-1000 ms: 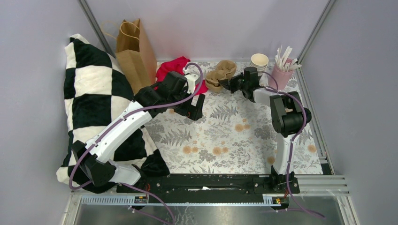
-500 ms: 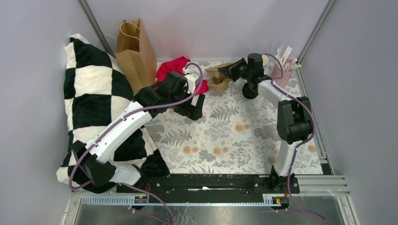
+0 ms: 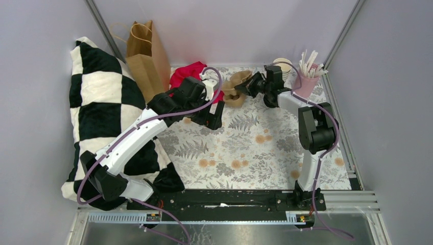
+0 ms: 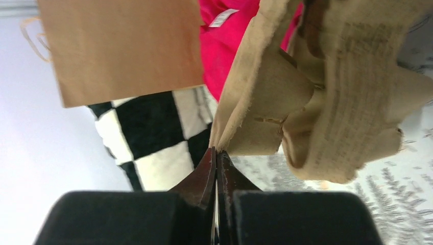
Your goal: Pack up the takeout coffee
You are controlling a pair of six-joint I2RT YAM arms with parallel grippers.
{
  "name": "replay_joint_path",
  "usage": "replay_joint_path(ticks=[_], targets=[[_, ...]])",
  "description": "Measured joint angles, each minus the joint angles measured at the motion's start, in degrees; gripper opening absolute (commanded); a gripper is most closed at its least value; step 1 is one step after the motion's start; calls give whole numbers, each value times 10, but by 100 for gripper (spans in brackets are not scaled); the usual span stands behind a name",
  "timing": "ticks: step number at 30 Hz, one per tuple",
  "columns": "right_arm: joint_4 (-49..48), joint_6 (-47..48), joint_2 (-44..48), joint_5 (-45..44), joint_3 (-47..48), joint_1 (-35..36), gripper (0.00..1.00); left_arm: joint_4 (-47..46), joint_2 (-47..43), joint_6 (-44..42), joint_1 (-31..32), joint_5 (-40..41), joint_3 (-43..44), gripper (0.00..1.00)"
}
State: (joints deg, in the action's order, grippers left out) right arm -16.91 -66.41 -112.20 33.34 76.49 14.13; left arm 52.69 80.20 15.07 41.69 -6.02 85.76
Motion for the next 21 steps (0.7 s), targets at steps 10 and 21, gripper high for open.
replay_joint_path(ticks=[10, 21], targets=[[83, 237, -14, -2, 11, 2, 0, 0, 0, 0, 0, 0, 1, 99], [124, 382, 13, 8, 6, 8, 0, 0, 0, 0, 0, 0, 1, 99]])
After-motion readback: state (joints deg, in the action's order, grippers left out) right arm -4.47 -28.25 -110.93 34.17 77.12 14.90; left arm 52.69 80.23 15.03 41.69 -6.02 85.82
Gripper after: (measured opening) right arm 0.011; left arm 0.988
